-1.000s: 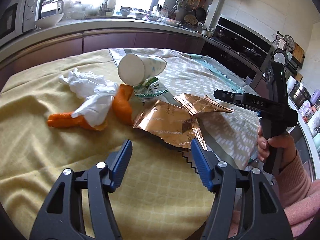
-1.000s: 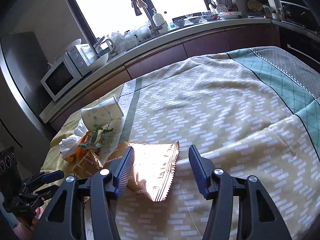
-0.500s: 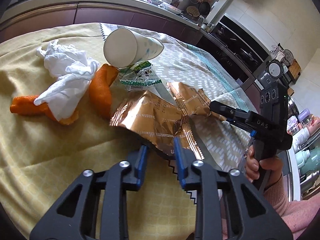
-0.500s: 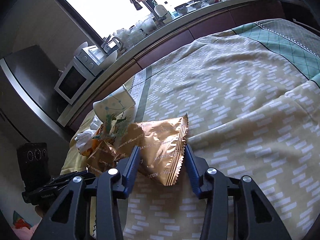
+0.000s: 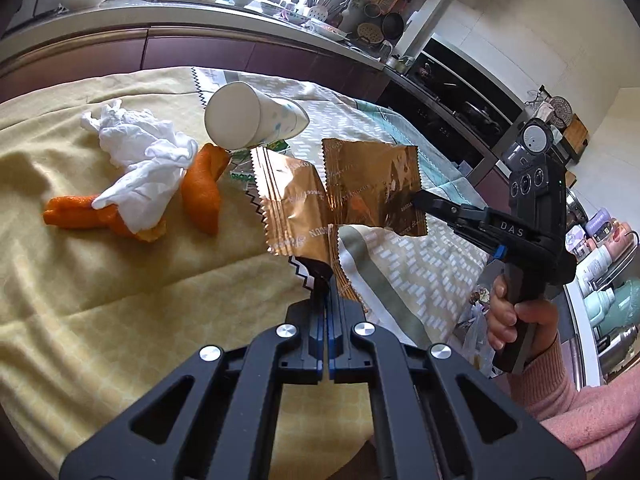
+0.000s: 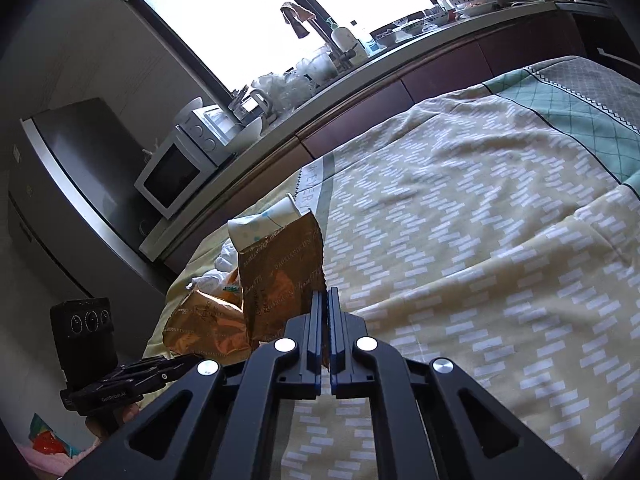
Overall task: Collect trash
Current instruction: 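Grasp a gold wrapper with the left tool while the right tool grasps another wrapper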
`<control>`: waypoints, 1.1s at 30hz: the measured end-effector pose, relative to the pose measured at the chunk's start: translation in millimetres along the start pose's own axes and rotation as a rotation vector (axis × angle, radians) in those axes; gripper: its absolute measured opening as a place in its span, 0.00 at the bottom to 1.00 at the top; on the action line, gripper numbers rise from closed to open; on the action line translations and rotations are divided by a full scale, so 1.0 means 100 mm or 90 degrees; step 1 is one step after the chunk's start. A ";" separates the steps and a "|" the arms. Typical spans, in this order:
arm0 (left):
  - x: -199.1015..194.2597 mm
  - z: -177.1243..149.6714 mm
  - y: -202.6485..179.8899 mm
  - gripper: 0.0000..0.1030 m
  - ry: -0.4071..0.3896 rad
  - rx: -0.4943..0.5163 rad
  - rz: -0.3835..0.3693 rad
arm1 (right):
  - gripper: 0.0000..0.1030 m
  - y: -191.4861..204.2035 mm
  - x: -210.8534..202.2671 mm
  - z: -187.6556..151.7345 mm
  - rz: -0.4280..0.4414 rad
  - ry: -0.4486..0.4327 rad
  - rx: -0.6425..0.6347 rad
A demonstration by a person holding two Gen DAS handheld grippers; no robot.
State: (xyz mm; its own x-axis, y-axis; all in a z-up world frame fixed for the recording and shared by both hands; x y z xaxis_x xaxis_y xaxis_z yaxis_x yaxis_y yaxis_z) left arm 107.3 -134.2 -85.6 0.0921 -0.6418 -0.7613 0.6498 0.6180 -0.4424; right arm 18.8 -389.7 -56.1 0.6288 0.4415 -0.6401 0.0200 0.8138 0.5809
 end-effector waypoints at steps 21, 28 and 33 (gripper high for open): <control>-1.25 -0.70 0.45 0.01 -0.119 -0.045 0.077 | 0.01 0.97 0.02 0.05 0.128 0.013 -0.117; -1.71 -0.97 0.78 0.01 -0.161 -0.098 0.120 | 0.01 1.36 0.22 0.05 0.183 0.049 -0.159; -2.03 -1.19 1.02 0.01 -0.188 -0.140 0.150 | 0.01 1.63 0.52 0.04 0.196 0.089 -0.182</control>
Point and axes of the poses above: each gripper's, at about its wrist camera, not at the fingertips, and x roughly the way its jaws point, y to its left, z to its top, the point moved 1 cm from there along x, roughly the way its jaws point, and after that the axes turned 13 degrees about y, right-handed, at the moved point
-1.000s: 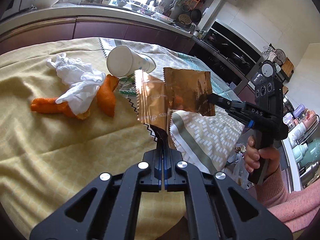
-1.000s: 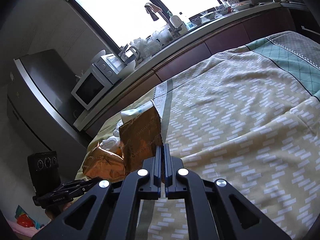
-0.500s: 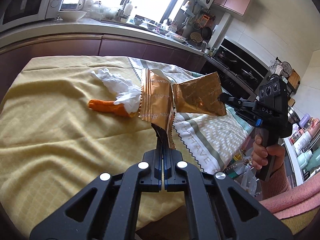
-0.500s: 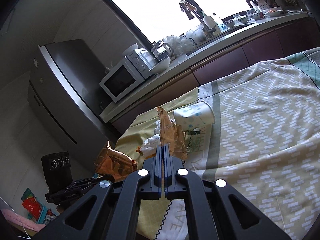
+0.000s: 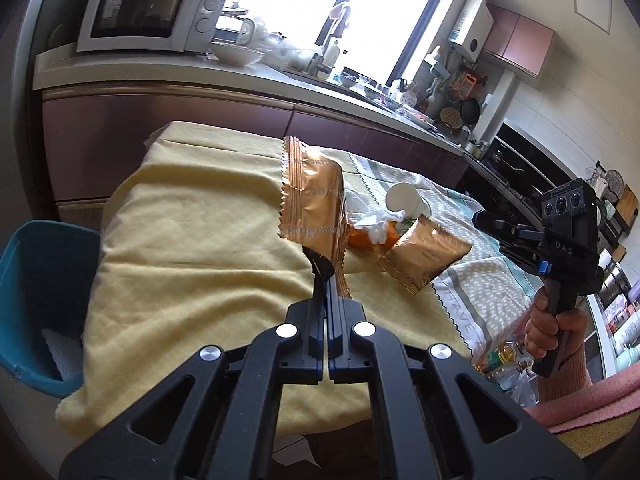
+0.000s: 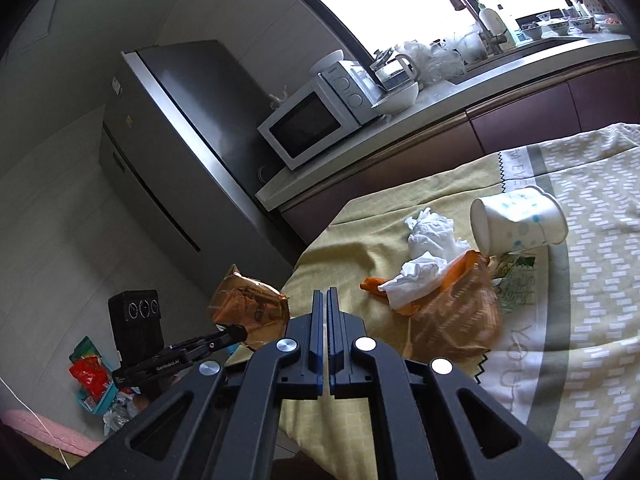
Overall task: Collect trash
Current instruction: 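Grasp a gold wrapper with the left tool while the right tool grasps another wrapper, then carry both gold wrappers to the teal bin and open both tools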
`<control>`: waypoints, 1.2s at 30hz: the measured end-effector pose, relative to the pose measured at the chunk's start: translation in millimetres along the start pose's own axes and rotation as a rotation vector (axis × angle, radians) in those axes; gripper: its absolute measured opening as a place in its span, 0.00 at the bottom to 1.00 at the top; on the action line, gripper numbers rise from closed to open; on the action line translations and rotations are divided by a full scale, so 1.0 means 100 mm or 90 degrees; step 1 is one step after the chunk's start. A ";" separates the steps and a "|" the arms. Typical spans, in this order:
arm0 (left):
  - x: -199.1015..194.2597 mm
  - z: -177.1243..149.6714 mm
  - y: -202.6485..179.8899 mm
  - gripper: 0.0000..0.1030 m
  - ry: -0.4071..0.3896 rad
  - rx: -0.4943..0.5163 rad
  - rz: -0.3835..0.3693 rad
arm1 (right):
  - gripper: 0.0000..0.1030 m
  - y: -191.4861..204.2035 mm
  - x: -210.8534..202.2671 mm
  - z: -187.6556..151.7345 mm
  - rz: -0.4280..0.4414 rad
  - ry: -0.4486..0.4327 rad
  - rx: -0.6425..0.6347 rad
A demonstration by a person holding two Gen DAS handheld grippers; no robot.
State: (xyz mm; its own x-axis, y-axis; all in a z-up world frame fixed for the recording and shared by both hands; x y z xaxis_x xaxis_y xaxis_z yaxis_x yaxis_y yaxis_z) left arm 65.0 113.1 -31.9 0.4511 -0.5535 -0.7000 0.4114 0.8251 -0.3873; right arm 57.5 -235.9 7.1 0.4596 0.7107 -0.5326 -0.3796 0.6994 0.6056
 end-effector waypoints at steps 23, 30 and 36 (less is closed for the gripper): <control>-0.03 -0.14 0.25 0.01 0.006 -0.062 0.030 | 0.03 -0.83 0.06 -0.33 -0.074 0.041 0.145; -0.16 -0.16 0.30 0.01 -0.008 -0.068 0.044 | 0.02 -0.38 -0.02 -0.21 -0.030 0.030 0.075; -0.38 -0.20 0.42 0.01 -0.037 -0.087 0.069 | 0.02 0.01 0.28 0.03 0.036 0.052 0.012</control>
Point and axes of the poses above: each gripper's, at about its wrist camera, not at the fingertips, and x roughly the way its jaws point, y to its left, z to its top, the point moved 1 cm from there along x, roughly the way its jaws point, and after that the axes turned 13 degrees about y, right-handed, at the moved point
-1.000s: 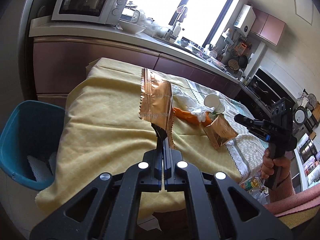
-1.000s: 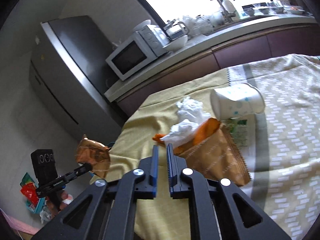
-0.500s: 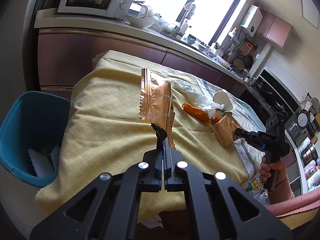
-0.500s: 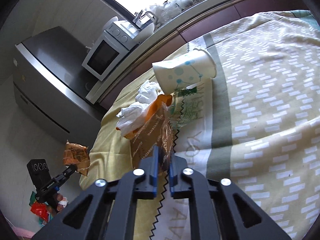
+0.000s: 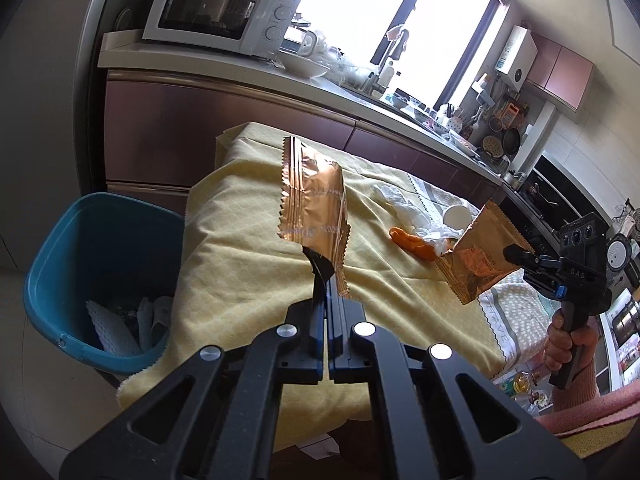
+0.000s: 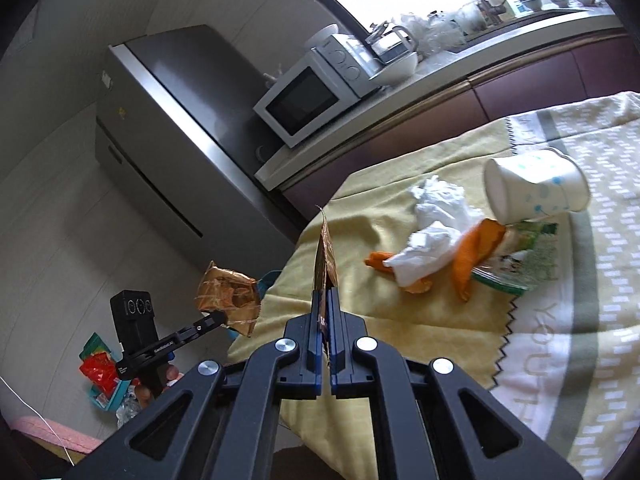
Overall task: Collect trash
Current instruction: 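Carry both gold wrappers to the teal bin and open both tools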
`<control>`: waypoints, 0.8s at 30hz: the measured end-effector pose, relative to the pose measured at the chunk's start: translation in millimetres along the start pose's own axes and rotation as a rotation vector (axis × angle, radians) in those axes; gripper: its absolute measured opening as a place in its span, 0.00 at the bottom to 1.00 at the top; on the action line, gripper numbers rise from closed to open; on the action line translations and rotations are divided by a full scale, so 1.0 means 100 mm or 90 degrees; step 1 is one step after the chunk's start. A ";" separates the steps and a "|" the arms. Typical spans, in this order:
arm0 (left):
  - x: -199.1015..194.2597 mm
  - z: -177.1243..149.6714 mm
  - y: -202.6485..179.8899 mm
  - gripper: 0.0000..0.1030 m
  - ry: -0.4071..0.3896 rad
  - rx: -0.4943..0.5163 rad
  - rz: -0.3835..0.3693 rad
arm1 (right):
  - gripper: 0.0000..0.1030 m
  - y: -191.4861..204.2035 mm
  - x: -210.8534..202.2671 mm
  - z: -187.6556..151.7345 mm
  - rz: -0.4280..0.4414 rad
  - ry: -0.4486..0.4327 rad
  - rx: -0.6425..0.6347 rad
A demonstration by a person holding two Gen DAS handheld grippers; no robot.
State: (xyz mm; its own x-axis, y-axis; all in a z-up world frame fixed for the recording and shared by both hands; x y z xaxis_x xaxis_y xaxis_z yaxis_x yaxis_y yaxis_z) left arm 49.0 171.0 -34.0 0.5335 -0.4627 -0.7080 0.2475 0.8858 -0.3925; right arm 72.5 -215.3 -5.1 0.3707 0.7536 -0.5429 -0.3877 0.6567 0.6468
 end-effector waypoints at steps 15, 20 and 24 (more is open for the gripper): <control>-0.47 -0.06 0.82 0.01 -0.045 -0.107 0.118 | 0.02 0.70 1.29 0.63 0.104 0.119 -0.106; -0.46 -0.10 1.13 0.01 -0.036 -0.143 0.153 | 0.02 0.97 1.68 0.72 0.112 0.153 -0.135; -0.36 -0.09 1.33 0.01 -0.020 -0.163 0.168 | 0.02 1.13 2.04 0.76 0.105 0.183 -0.145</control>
Point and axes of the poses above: each gripper's, at about its wrist camera, not at the fingertips, and x roughly the way its jaws point, y to its left, z to its top, the point moved 1 cm from there along x, roughly the way its jaws point, and after that the axes turned 13 degrees about y, right-handed, at the moved point
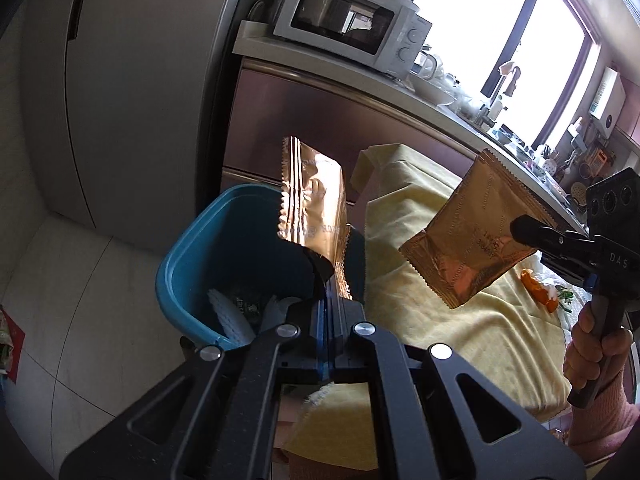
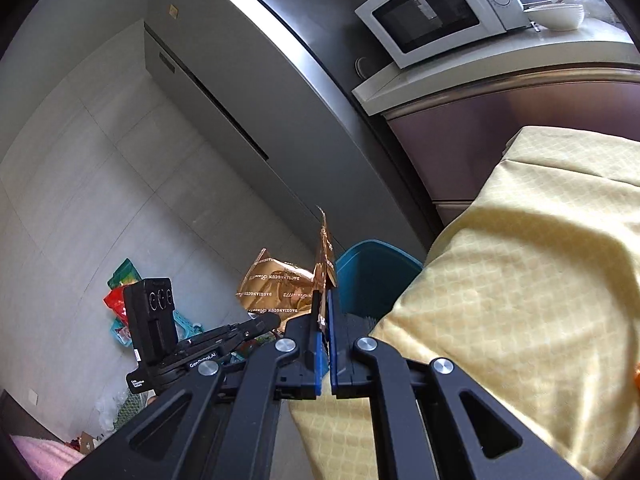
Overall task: Collect trash
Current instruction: 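Carry both gold wrappers to the teal bin and open both tools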
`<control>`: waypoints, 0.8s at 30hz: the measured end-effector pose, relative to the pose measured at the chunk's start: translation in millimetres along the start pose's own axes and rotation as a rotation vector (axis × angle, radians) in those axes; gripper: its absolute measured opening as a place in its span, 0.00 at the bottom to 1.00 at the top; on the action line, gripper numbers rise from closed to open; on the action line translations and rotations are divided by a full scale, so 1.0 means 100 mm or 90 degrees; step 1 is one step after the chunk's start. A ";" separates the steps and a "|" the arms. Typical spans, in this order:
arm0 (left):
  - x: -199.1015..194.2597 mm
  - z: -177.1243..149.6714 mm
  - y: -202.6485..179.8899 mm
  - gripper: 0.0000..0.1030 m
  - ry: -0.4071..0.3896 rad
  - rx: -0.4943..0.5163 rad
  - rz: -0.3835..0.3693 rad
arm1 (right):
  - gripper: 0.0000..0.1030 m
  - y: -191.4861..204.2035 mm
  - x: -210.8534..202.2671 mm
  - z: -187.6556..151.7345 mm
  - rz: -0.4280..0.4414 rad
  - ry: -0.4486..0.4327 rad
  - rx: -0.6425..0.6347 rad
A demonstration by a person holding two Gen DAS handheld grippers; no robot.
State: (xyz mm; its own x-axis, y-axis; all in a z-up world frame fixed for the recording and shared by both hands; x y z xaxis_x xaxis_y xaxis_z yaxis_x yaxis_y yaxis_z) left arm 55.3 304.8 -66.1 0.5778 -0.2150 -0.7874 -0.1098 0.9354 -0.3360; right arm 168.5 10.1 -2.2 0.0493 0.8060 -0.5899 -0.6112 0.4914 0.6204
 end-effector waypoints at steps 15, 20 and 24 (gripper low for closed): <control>0.51 0.03 0.22 0.03 0.059 -0.031 0.045 | 0.05 -0.03 0.85 0.14 -0.039 0.106 0.027; 0.65 0.07 0.25 0.14 0.069 -0.041 0.048 | 0.16 -0.04 0.98 0.14 -0.054 0.114 0.040; 0.73 0.08 0.22 0.24 0.070 -0.046 0.049 | 0.27 -0.07 0.99 0.13 -0.063 0.112 0.048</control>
State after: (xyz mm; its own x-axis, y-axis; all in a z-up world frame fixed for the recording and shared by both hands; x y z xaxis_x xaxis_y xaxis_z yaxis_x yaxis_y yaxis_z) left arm 101.4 312.0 -126.9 0.4739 -0.1765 -0.8627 -0.2105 0.9286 -0.3056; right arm 187.9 90.4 -58.6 -0.0365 0.6856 -0.7270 -0.5484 0.5944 0.5881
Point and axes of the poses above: each gripper's, at about its wrist camera, not at the fingertips, and x roughly the way its jaws point, y to its left, z to its top, the point moved 1 cm from there along x, roughly the way its jaws point, and after that the axes turned 13 degrees about y, right-handed, at the moved point
